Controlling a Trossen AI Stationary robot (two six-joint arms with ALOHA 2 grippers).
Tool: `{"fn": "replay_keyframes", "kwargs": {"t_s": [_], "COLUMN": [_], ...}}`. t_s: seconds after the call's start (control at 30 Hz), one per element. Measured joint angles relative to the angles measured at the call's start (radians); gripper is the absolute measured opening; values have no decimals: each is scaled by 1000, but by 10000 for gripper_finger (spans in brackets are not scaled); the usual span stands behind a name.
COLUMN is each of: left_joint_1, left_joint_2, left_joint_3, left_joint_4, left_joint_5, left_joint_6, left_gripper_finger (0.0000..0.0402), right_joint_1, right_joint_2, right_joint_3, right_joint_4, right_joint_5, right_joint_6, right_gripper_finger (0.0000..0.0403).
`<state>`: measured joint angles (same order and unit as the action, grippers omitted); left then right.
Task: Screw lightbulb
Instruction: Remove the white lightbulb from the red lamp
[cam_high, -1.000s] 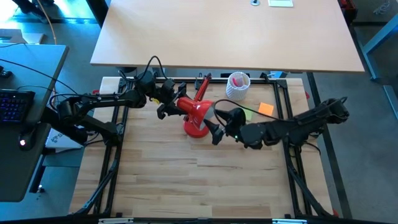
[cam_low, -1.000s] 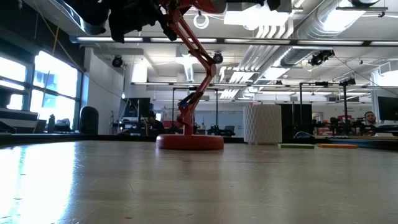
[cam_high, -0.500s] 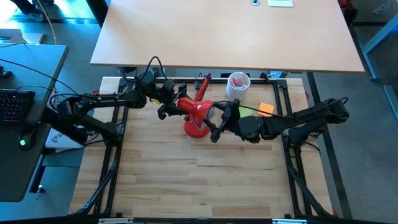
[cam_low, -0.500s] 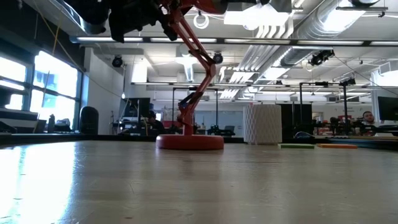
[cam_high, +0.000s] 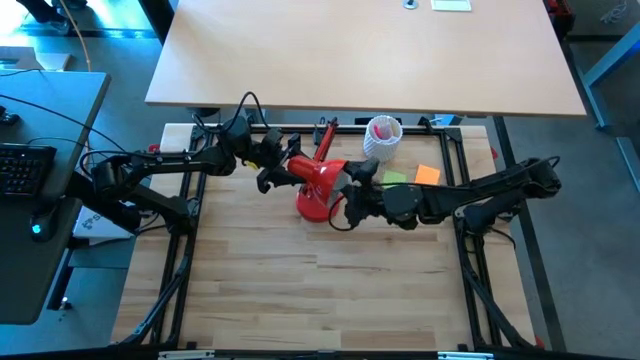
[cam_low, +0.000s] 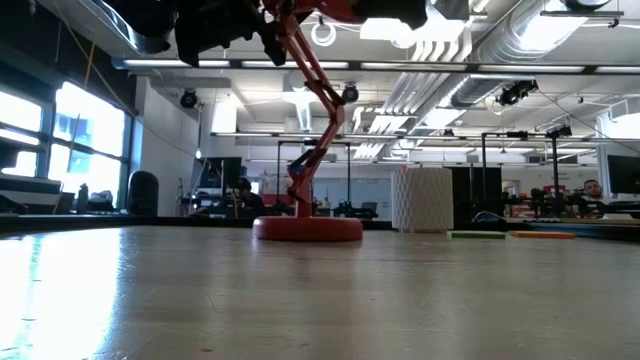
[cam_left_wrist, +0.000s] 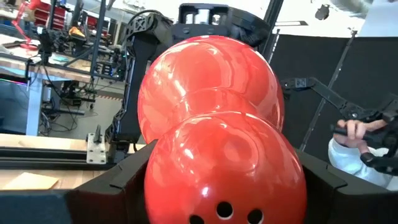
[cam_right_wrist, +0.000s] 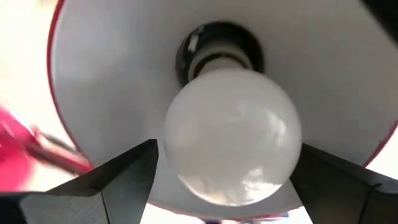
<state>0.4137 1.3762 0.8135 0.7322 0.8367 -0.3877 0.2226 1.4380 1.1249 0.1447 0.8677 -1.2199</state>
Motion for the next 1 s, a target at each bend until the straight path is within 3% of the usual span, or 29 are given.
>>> {"fn": "replay_keyframes", "kwargs": {"t_s": [0.17, 0.27, 0.73, 1.0], "left_joint_1": [-1, -1, -54, -102], "left_joint_2": [0, 0, 0, 0], "left_joint_3": [0, 0, 0, 0], "left_joint_4": [0, 0, 21, 10], "left_joint_5": [-25, -34, -153, -229], "left_joint_6": [-3, -15, -105, -107], "left_gripper_finger": [251, 251, 251, 251], "right_joint_1": [6, 24, 175, 304], "right_joint_2": [0, 0, -41, -90], "right_joint_3": [0, 0, 0, 0], "right_joint_4": [2, 3, 71, 44], "right_joint_5": [78, 126, 284, 227], "right_joint_6": [-219, -250, 247, 406], "right_gripper_finger": [341, 341, 341, 341]}}
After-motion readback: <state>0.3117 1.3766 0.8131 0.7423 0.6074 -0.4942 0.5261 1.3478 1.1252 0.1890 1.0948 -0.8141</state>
